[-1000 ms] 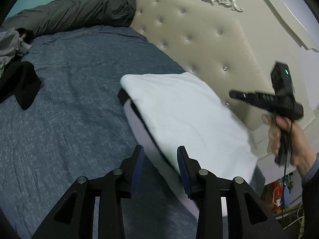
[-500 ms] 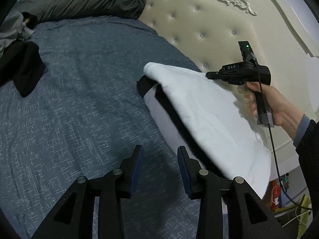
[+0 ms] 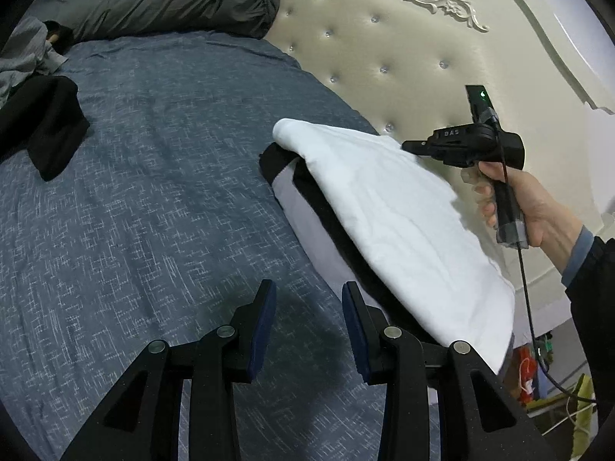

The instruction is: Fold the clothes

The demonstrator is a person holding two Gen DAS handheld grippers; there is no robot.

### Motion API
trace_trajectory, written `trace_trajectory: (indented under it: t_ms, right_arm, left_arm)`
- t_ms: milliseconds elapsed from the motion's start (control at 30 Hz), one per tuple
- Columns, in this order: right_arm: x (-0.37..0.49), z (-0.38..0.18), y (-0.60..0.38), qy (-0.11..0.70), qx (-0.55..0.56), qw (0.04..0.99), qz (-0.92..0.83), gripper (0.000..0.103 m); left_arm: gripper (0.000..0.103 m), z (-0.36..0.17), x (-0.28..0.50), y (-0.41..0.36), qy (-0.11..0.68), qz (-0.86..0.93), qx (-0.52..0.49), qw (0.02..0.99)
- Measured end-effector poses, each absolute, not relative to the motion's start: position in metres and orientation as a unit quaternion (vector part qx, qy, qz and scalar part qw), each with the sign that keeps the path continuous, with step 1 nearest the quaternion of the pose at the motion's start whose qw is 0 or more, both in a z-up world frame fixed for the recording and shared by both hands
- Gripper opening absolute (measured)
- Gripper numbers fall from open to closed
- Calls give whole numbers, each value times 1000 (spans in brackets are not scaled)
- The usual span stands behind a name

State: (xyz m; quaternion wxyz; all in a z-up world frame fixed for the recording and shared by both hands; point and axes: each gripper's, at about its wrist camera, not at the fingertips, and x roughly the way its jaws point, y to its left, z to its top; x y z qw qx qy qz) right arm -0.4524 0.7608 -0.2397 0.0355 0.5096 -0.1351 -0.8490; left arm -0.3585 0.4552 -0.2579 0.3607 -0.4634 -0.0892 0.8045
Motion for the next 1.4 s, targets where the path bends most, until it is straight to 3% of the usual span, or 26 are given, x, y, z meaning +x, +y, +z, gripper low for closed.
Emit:
trace_trajectory:
  t_ms: [167,267,500,667,1033,1167,1400]
  right_arm:
    - [-430,-220,787,-167,472,47,-864,2]
    - [-427,-224,773,-135,503,79,-850,2]
    - [-410,-228,807,-172,495,-14,-852,2]
    - [-378,-200,812,-175,462,-10,-869,2]
    - [-299,-137,757,-161,417,18,-894,2]
    - [-268,-112,738,-154,398,27,-904,2]
    - [-217,-74,715,-150,371,33,-916,2]
  left_arm:
    - [39,-250,-353,453,-87,806,-460,362]
    - [39,-245,-349,452,-86,807,-458,363]
    - [39,-232,-341,448,-81,810,-452,363]
    - [39,-212,-333,442,-84,816,-445,359]
    - [39,-135,-283,432,-72,833,-408,368]
    - [45,-103,-262,424,-69,841,-390,370]
    - [45,-52,-222,414,-61,852,-358,376]
